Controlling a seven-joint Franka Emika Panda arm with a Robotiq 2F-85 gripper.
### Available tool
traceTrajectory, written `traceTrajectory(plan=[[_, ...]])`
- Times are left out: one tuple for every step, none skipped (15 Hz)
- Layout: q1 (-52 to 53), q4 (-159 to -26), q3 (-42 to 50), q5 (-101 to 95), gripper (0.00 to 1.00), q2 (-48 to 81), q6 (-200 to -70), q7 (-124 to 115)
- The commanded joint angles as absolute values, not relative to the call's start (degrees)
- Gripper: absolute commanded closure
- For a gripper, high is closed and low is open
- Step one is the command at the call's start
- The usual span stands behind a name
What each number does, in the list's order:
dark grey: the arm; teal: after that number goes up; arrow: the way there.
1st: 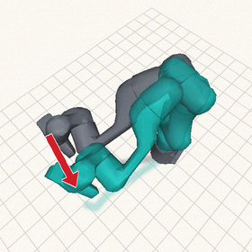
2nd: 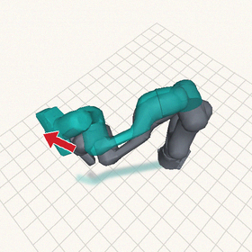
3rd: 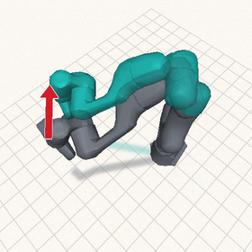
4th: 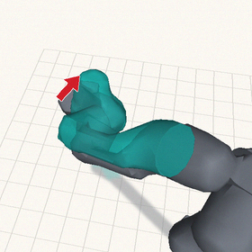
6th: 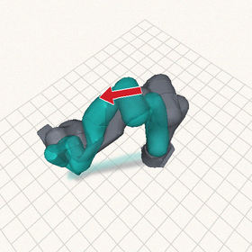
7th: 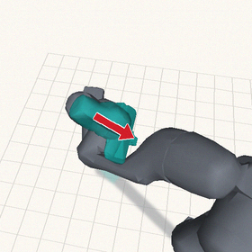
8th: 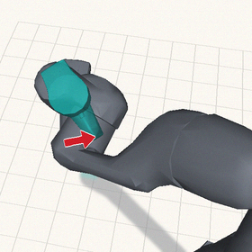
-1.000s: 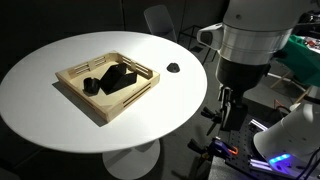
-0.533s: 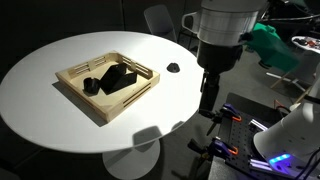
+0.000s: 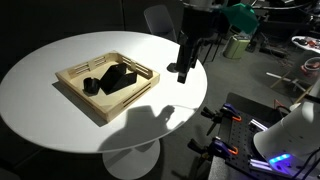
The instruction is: Push the black object on the table to the left then take the frame off the tray and put it on the table
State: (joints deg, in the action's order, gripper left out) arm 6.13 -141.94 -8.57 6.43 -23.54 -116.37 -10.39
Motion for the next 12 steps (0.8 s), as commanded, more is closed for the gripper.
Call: traceTrajectory(plan=[[4.46,-140.84,-5.91,7.04,0.00,-23.78,-117.59,-9.71],[3.93,-141.05,-5.08,7.13,0.00,-24.29,-117.88,-9.59],[3.43,-141.21,-4.34,7.17,0.00,-24.69,-118.16,-9.56],[2.79,-141.47,-3.53,7.16,0.00,-25.24,-118.30,-9.52],[2.17,-141.62,-2.82,7.11,0.00,-25.62,-118.45,-9.59],[1.47,-141.88,-2.04,7.14,0.00,-26.11,-118.60,-9.61],[0.66,-142.05,-1.28,7.05,0.00,-26.43,-118.87,-9.70],[-0.20,-142.15,-0.47,7.07,0.00,-26.62,-119.16,-9.83],[-0.84,-142.12,0.35,7.35,0.00,-26.76,-119.07,-9.55],[-1.29,-142.17,0.97,7.63,0.00,-26.97,-118.81,-9.27],[-1.54,-142.31,1.22,7.86,0.00,-27.20,-118.59,-9.35],[-1.37,-141.59,0.22,6.84,0.00,-25.77,-118.34,-10.05]])
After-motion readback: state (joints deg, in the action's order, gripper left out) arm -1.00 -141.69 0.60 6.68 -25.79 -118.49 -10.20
